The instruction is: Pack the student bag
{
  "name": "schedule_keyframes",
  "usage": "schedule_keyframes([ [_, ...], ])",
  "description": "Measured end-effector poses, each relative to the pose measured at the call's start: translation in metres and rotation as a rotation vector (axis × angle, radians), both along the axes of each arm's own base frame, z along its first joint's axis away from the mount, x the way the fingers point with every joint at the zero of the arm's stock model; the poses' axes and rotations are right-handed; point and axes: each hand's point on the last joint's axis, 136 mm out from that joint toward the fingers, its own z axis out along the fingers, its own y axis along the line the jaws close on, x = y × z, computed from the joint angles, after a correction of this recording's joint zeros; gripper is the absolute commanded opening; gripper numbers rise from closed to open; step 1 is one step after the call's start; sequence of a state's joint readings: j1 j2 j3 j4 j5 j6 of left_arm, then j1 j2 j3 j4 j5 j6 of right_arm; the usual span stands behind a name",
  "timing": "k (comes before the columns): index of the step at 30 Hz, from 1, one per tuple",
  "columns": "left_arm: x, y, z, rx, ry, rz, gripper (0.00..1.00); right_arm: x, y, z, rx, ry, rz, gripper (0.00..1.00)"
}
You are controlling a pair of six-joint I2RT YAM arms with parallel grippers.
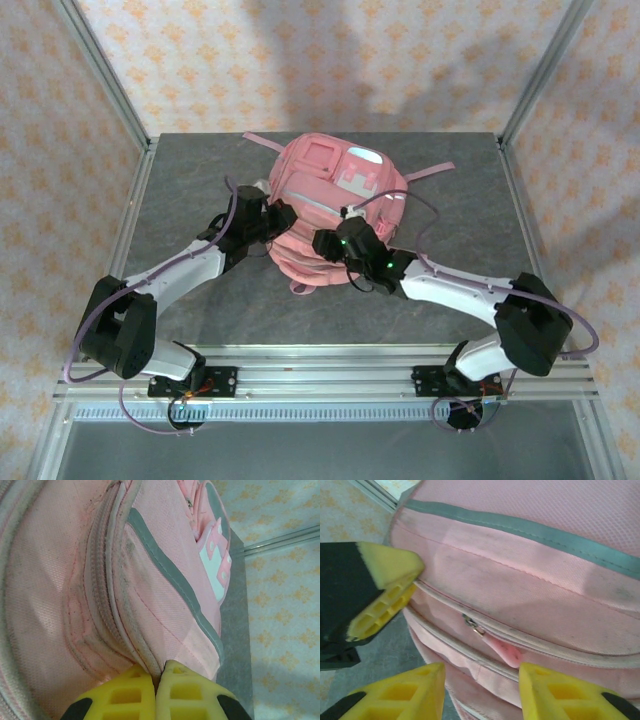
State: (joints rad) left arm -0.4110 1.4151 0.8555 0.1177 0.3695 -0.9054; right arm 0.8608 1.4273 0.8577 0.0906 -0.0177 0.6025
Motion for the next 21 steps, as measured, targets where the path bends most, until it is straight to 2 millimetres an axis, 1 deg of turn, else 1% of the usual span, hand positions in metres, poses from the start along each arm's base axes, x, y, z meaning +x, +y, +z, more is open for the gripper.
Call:
schedule_keyframes([
  [5,-0.002,-0.004,0.003,-0.016,-0.001,-0.006,0.00,0.002,0.000,-0.017,-0.027,0.030,-0.006,0.41],
  [8,-0.004,-0.007,0.004,-0.022,-0.001,-0.015,0.00,0.003,0.000,-0.023,-0.038,0.037,-0.011,0.42],
  [13,-0.007,-0.013,0.005,-0.032,0.004,-0.029,0.00,0.013,-0.003,-0.037,-0.066,0.057,-0.034,0.39],
  [14,-0.007,-0.013,0.005,-0.035,0.004,-0.028,0.00,0.015,-0.002,-0.039,-0.072,0.062,-0.035,0.37],
  [16,-0.006,-0.013,0.005,-0.038,0.004,-0.024,0.00,0.018,0.001,-0.039,-0.082,0.063,-0.034,0.29],
  [19,-0.004,-0.012,0.007,-0.041,-0.003,-0.014,0.00,0.025,0.009,-0.038,-0.092,0.066,-0.029,0.21],
  [21,-0.003,-0.011,0.007,-0.041,-0.012,-0.004,0.00,0.028,0.013,-0.039,-0.096,0.070,-0.026,0.20],
])
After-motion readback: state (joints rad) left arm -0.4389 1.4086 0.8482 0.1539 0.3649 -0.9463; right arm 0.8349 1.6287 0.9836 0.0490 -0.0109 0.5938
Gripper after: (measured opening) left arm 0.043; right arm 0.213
